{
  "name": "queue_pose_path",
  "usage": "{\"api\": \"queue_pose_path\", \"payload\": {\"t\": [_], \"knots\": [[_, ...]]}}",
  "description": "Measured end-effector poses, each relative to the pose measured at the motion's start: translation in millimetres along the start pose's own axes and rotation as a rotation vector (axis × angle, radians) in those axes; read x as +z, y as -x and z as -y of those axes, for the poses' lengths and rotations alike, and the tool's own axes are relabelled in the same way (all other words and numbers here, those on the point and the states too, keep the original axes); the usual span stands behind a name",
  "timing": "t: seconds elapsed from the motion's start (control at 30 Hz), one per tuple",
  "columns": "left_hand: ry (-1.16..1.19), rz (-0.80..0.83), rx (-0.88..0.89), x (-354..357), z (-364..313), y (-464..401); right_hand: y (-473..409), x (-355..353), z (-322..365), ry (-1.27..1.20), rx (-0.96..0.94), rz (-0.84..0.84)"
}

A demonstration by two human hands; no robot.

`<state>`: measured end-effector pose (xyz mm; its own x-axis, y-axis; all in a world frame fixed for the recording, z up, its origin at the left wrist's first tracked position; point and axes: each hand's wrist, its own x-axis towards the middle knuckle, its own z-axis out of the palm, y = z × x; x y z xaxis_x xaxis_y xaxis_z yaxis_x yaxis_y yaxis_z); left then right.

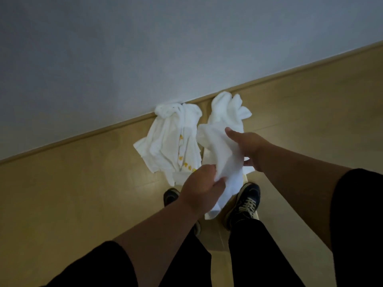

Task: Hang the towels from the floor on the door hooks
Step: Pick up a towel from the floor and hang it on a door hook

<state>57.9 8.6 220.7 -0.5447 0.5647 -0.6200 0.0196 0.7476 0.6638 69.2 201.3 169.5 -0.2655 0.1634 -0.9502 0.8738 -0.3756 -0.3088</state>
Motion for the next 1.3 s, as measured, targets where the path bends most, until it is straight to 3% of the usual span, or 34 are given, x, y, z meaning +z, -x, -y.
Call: {"api": "queue_pose_path", "payload": {"t": [0.1,0.23,0.53,0.77,0.93,1.03,1.2,1.3], "knots": [[-0.072,0.031,0.120,-23,-34,32,46,-1,21,0.031,0.008,-0.010],[-0.116,0.055,0.204,-52,-70,63,110,-2,54,0.007,-0.121,-0.002],[-0.183,0.092,0.217,-107,-140,110,254,2,135,-0.096,-0.492,0.007],[-0.262,0.143,0.333,-179,-181,155,357,4,169,0.088,-0.640,0.084],[-0.347,-0.212,0.315,-277,-198,160,414,5,175,0.183,-0.696,0.054],[-0.208,-0.313,0.340,-324,-229,168,448,6,178,0.216,-0.715,0.036],[-0.227,0.092,0.480,-325,-296,189,503,6,189,0.261,-0.757,0.018],[-0.302,0.238,0.514,-312,-319,205,533,0,195,0.313,-0.791,-0.023]]}}
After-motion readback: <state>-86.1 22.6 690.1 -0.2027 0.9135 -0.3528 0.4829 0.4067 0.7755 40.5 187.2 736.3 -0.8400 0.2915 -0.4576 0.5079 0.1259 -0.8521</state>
